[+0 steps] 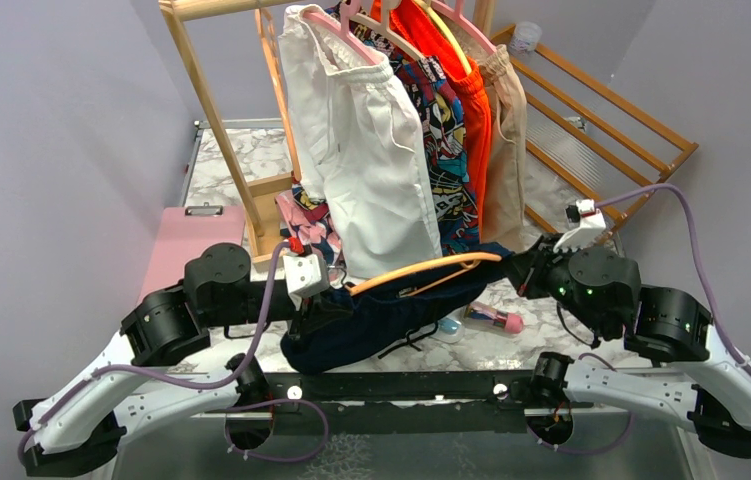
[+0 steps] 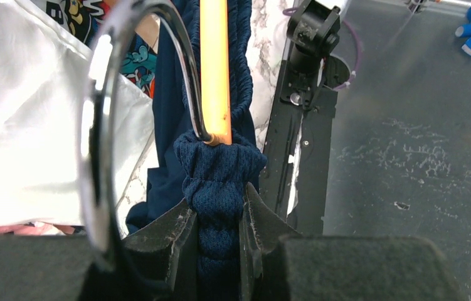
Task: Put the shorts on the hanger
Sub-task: Hang the shorts on the hanger.
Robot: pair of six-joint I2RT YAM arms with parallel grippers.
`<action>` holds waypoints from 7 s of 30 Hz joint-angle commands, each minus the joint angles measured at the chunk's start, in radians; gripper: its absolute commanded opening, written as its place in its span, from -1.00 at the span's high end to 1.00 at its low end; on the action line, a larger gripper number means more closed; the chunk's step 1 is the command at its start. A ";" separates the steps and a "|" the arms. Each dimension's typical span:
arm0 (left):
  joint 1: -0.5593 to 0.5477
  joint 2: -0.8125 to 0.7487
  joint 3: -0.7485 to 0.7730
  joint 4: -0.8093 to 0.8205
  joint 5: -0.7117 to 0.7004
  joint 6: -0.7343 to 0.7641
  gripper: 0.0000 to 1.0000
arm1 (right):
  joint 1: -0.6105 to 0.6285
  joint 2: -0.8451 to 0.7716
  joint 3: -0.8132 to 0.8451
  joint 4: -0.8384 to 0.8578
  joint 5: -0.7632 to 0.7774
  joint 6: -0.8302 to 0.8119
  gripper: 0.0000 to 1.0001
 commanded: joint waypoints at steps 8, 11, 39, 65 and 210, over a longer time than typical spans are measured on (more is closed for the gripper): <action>0.002 0.041 0.027 -0.017 0.021 0.087 1.00 | -0.002 0.097 0.099 -0.241 0.074 0.100 0.99; 0.003 0.059 0.035 -0.015 0.068 0.094 1.00 | -0.001 0.095 0.091 -0.247 0.097 0.111 0.99; 0.003 -0.004 -0.015 -0.047 -0.001 0.113 1.00 | -0.002 0.095 0.098 -0.143 0.154 -0.003 0.99; 0.003 0.130 -0.061 -0.026 -0.143 0.111 1.00 | -0.001 0.294 0.388 -0.258 -0.156 -0.100 0.99; 0.003 0.133 -0.159 0.450 0.144 -0.057 1.00 | -0.001 0.333 0.342 -0.005 -0.840 -0.518 -0.53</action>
